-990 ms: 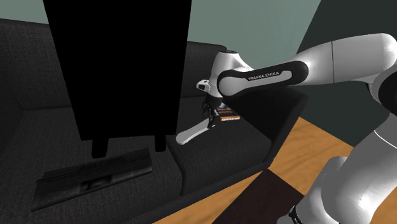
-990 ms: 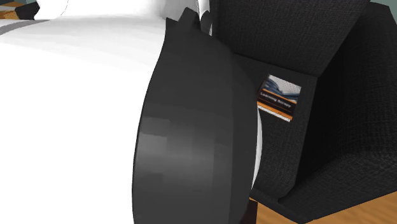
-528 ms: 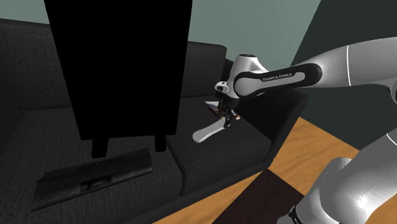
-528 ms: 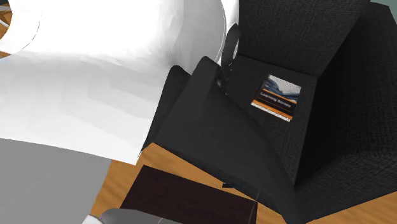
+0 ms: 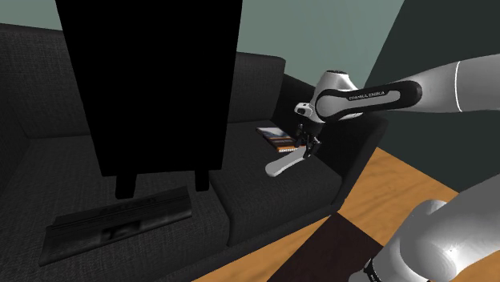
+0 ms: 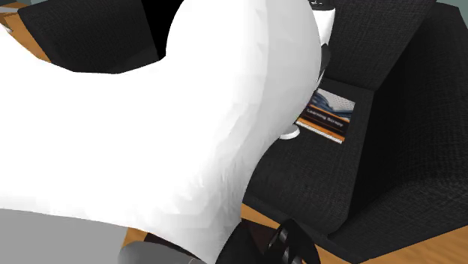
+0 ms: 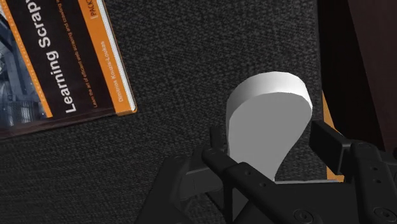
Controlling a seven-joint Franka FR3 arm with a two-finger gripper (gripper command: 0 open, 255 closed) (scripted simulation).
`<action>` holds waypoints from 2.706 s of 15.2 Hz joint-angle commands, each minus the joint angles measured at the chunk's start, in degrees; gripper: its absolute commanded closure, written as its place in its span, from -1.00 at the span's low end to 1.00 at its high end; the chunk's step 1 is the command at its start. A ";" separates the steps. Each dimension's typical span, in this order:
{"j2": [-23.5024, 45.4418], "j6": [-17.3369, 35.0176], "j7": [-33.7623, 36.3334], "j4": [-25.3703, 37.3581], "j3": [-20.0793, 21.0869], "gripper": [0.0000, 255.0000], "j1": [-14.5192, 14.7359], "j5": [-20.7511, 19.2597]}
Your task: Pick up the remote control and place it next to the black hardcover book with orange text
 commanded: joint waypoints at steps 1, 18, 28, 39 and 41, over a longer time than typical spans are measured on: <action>-1.02 -0.16 -2.96 -0.72 -1.97 1.00 -1.34 -0.65; 2.05 6.96 -15.74 -4.33 -11.40 1.00 -6.10 -2.06; 5.39 12.57 -16.67 -6.73 -12.17 1.00 -5.74 -1.03; 3.84 10.38 -16.22 -6.03 -11.89 -1.00 -5.92 -1.60; 1.03 6.03 -15.52 -4.39 -11.32 -1.00 -6.20 -2.44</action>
